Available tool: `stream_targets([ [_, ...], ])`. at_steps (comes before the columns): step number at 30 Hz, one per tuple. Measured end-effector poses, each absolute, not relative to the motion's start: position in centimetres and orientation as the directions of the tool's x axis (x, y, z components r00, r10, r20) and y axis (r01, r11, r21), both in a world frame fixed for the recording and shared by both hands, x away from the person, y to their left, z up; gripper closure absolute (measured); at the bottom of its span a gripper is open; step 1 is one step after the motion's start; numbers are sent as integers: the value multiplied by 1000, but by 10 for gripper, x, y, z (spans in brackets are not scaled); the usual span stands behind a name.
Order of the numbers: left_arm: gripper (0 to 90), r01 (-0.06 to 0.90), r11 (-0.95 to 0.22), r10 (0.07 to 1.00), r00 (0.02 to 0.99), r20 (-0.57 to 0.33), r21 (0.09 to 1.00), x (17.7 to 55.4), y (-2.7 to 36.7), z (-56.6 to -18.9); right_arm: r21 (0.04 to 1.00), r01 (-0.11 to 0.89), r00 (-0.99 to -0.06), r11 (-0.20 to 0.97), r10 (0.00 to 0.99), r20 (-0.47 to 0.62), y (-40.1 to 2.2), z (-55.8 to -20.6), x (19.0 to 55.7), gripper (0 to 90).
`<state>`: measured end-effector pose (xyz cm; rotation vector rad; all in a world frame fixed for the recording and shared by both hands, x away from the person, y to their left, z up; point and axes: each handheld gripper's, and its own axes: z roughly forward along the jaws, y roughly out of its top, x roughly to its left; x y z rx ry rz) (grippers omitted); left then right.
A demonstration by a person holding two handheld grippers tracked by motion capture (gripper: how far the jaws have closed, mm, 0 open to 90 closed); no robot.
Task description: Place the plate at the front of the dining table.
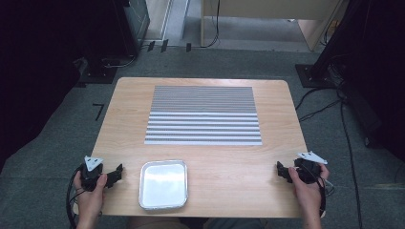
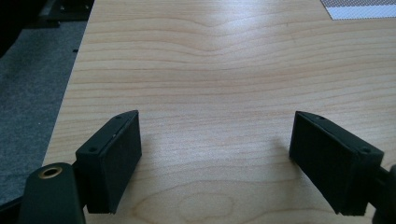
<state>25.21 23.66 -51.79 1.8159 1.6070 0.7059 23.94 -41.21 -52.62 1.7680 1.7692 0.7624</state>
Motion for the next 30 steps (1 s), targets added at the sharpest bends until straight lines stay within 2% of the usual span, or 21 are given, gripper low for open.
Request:
stream_targets([
  [4,164,662,-32,998,58,-9,749,250,239,-516,708,706,-2,-18,1000,28,-412,-526,239,0],
  [7,164,645,40,989,85,-124,763,248,243,-511,709,705,11,-29,1000,29,-410,-526,238,2],
  [16,164,627,37,989,87,-117,778,242,240,-504,720,688,24,-94,994,107,-410,-523,238,11],
  [19,164,614,61,986,88,-145,787,238,238,-500,730,678,31,-88,995,91,-406,-520,238,129],
  [20,165,611,72,983,91,-160,788,237,237,-499,733,674,36,-90,995,89,-405,-519,238,137],
  [30,164,597,49,977,139,-164,801,230,221,-492,758,640,34,-128,990,139,-399,-506,233,139],
])
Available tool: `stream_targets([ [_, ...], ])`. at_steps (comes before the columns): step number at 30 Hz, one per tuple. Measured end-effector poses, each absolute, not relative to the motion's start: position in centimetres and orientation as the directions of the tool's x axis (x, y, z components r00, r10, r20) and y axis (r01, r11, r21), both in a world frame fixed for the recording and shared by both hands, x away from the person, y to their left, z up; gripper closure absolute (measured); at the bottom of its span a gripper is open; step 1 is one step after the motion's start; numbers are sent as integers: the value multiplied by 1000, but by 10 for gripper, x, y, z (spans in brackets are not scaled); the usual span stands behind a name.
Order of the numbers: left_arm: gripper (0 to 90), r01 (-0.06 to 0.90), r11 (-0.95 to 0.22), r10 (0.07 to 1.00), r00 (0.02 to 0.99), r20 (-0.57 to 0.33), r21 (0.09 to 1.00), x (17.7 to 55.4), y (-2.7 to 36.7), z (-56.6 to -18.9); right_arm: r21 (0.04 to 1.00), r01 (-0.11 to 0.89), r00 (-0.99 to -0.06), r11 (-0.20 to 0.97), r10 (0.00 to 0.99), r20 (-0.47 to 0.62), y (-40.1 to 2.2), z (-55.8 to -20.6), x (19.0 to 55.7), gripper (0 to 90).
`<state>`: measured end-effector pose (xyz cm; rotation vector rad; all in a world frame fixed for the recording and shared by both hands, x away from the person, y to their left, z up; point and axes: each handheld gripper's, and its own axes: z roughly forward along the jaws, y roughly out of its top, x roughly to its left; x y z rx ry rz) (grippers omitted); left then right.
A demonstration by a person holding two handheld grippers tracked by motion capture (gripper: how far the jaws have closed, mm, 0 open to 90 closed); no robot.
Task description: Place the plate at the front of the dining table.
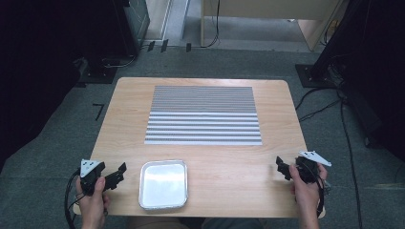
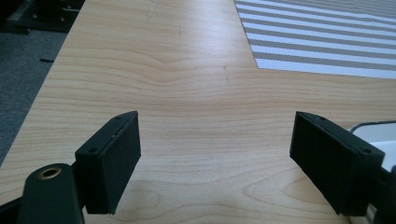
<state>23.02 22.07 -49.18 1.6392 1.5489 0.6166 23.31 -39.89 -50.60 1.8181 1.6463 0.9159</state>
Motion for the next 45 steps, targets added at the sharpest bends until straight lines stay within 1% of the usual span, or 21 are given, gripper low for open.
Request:
stream_targets([
  [14,165,586,61,967,165,-193,808,224,213,-485,765,634,-36,-113,984,175,-371,-495,232,140],
  [18,165,590,46,968,171,-181,806,224,210,-485,763,638,-40,-104,985,168,-364,-491,231,141],
  [25,165,589,43,966,180,-183,807,222,207,-483,769,629,-43,-113,983,180,-355,-486,230,141],
  [31,165,592,37,965,188,-182,805,221,204,-482,774,625,-52,-99,984,168,-348,-483,229,140],
  [36,165,593,29,964,197,-180,805,220,200,-481,781,621,-53,-70,990,131,-341,-482,229,140],
  [45,165,601,4,961,219,-169,799,219,190,-480,784,616,-50,-78,989,138,-329,-479,230,149],
])
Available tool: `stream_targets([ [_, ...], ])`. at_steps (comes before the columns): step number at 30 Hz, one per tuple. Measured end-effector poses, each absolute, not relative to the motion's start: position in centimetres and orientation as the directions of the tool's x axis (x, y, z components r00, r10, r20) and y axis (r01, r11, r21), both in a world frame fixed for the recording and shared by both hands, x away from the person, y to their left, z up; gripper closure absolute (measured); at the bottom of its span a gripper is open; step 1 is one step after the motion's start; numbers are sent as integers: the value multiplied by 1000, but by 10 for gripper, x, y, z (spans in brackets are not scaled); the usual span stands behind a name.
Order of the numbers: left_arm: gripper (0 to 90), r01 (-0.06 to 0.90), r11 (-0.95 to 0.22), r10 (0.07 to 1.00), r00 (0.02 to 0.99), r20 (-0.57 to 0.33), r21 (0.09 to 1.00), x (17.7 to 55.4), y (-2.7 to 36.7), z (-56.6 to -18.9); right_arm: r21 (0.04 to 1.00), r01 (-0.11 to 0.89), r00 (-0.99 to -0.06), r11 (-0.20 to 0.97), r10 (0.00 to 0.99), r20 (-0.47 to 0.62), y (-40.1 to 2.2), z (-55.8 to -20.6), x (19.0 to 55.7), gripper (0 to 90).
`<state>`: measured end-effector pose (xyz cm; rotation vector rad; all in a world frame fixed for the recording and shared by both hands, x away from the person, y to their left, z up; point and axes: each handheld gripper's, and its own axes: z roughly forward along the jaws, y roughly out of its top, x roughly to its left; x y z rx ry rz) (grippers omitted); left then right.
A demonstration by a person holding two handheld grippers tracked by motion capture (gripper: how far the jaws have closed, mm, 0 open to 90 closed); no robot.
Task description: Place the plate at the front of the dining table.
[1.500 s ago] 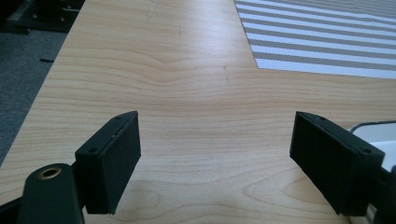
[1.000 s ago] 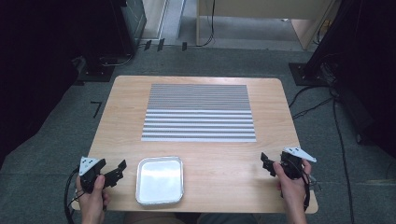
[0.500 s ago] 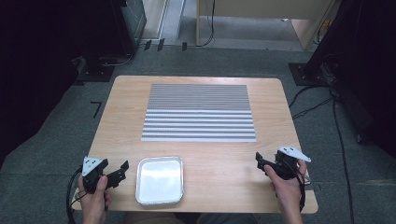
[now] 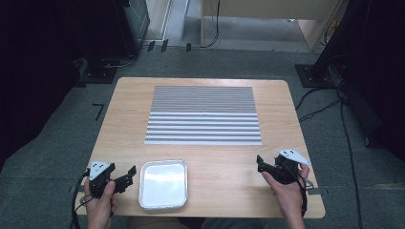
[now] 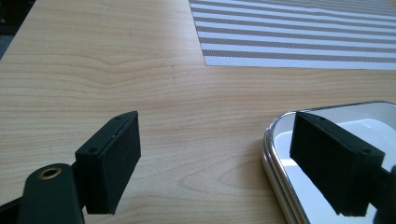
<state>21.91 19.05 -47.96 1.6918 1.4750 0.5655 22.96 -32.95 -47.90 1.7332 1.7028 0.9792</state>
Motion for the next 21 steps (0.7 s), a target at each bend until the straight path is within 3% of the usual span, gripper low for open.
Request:
stream_targets([
  [17,166,609,-35,950,266,-162,792,218,176,-480,793,607,-80,-43,990,115,-299,-474,228,198],
  [20,192,612,-38,951,265,-160,790,217,174,-480,792,609,-95,-34,989,115,-292,-474,228,203],
  [21,240,611,-36,954,257,-156,791,217,173,-480,791,611,-101,-32,988,118,-289,-474,227,204],
])
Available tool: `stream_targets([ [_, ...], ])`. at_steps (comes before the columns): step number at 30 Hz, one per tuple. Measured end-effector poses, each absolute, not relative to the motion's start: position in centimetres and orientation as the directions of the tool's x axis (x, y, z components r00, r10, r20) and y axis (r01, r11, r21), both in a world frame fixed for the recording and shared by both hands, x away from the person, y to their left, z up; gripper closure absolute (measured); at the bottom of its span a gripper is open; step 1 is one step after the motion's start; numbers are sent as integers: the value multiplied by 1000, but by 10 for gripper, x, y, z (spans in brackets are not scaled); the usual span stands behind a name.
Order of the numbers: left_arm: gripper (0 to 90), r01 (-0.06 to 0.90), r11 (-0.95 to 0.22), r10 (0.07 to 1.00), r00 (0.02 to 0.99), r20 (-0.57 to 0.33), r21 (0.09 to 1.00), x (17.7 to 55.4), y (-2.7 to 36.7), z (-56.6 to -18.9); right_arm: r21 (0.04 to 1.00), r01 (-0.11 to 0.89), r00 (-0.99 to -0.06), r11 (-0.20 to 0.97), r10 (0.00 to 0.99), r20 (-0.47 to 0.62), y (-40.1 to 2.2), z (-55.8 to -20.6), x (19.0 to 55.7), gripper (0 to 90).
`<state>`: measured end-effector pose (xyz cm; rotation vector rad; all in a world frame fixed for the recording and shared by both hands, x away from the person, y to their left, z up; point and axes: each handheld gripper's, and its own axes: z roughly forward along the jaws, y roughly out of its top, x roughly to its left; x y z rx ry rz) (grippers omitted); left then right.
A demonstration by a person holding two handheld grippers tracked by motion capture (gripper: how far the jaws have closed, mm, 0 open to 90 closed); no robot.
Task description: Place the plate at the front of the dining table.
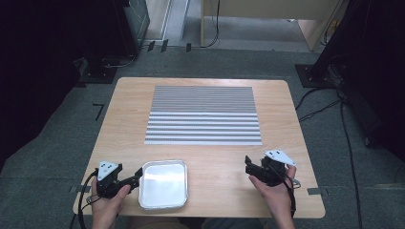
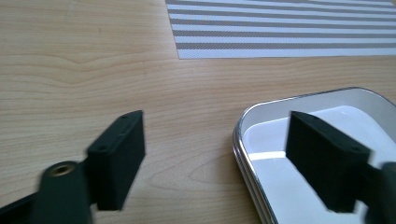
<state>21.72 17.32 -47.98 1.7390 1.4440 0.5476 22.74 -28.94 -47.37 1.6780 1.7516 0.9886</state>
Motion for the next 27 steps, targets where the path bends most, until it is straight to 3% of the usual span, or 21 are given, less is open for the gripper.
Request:
stream_targets([
  [22,432,643,-45,930,306,-203,764,216,165,-480,816,576,-226,42,968,109,-231,-477,218,348],
  [27,531,644,-41,919,324,-223,764,215,164,-478,831,553,-262,59,959,106,-219,-478,214,439],
])
